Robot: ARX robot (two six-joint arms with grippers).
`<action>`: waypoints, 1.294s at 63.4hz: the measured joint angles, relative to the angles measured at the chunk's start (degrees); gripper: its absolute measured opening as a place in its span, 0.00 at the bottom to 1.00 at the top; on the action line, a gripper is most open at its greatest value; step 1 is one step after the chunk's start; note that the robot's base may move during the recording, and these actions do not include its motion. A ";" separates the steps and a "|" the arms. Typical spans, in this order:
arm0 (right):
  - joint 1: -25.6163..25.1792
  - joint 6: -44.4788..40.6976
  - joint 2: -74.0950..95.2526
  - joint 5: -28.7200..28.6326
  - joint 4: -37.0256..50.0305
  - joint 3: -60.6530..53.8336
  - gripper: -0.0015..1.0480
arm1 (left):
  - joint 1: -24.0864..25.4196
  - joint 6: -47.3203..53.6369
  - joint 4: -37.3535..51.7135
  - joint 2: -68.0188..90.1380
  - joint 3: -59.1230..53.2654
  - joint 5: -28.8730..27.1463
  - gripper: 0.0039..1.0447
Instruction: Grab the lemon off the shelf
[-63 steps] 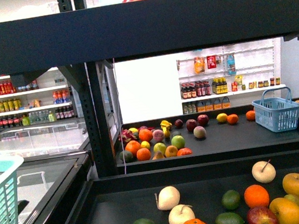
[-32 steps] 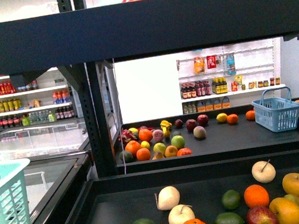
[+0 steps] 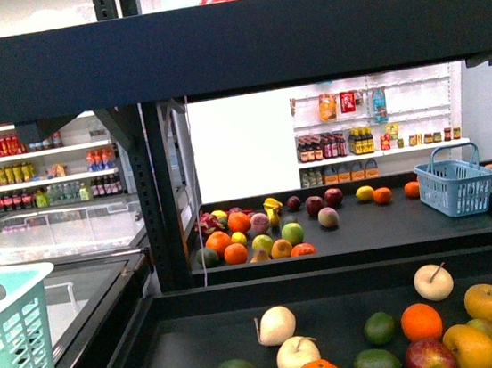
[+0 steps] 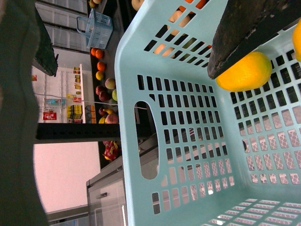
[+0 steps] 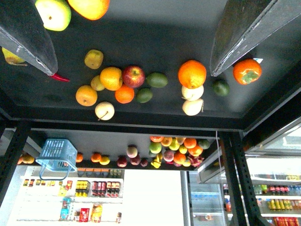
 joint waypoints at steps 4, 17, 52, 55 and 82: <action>0.00 0.00 0.00 0.00 0.00 0.00 0.93 | 0.09 0.24 -0.35 -0.31 0.00 0.07 0.92; 0.00 -0.02 0.00 0.00 0.00 0.00 0.93 | 1.66 0.63 1.62 -1.51 0.00 0.52 0.92; 0.00 -0.02 0.00 0.00 0.00 0.00 0.93 | 4.22 -1.70 3.96 -7.74 -5.51 5.86 0.92; 0.00 0.00 0.00 0.00 0.00 0.00 0.93 | 4.48 -0.96 2.69 -10.32 -7.19 5.90 0.92; 0.00 -0.02 0.00 -0.02 0.00 0.00 0.93 | 2.16 44.19 0.44 -52.48 -34.38 4.90 0.72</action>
